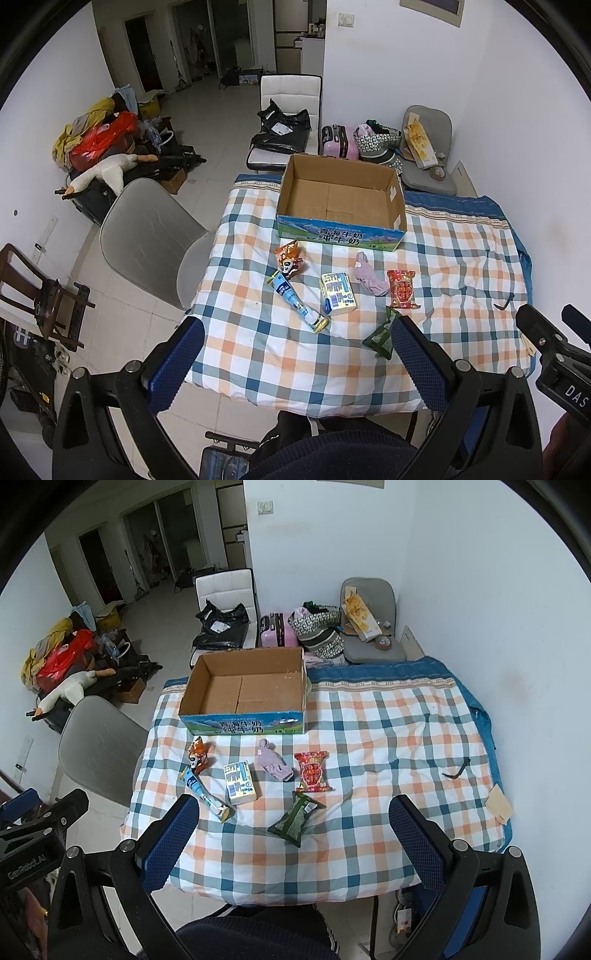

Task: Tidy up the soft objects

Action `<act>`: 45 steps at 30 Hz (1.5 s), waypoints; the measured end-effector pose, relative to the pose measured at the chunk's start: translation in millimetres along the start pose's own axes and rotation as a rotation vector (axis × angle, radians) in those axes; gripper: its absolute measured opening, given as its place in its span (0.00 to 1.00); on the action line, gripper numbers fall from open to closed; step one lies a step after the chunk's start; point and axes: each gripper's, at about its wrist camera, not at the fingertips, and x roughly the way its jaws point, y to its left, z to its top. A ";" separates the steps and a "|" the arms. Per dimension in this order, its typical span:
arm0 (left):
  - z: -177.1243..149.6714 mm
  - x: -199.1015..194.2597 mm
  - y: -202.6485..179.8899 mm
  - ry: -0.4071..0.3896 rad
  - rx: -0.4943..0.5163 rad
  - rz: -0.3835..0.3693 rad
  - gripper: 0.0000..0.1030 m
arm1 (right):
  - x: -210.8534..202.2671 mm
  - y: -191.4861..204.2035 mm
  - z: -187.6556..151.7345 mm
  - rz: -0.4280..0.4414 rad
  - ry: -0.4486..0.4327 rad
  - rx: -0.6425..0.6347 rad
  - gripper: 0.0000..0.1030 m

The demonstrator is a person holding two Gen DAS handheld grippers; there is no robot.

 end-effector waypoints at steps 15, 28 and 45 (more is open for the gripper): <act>15.9 163.5 6.3 0.195 -0.070 0.016 1.00 | 208.7 -34.9 3.1 -0.009 0.272 0.082 1.00; 14.4 379.4 -63.8 0.494 0.016 -0.022 1.00 | 462.2 -62.1 -1.8 -0.055 0.522 0.071 0.90; -32.0 466.5 -82.4 0.633 0.001 -0.004 0.60 | 559.6 -75.0 -39.7 0.019 0.666 0.105 0.49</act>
